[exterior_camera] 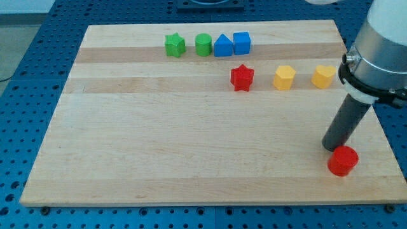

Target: Push red star into red circle

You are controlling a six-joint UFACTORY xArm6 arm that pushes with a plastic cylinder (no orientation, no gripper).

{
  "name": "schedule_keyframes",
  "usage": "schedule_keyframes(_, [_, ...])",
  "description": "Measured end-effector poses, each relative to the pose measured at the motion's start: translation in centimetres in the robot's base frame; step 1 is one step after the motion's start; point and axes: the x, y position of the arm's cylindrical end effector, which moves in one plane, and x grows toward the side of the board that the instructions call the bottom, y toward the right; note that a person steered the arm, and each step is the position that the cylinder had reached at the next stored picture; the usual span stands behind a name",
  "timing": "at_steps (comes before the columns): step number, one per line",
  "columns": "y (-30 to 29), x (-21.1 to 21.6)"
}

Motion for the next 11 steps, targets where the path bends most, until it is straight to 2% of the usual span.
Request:
schedule_keyframes(3, [1.3,1.1])
schedule_keyframes(4, [-2.9,1.6])
schedule_keyframes(5, [-12.5,1.4])
schedule_keyframes(6, [-19.3,-6.1])
schedule_keyframes(7, [-23.0,-14.5])
schedule_keyframes(8, [-19.8,-18.7])
schedule_keyframes(9, [-16.0,-20.4])
schedule_keyframes(11, [-11.5,-14.6])
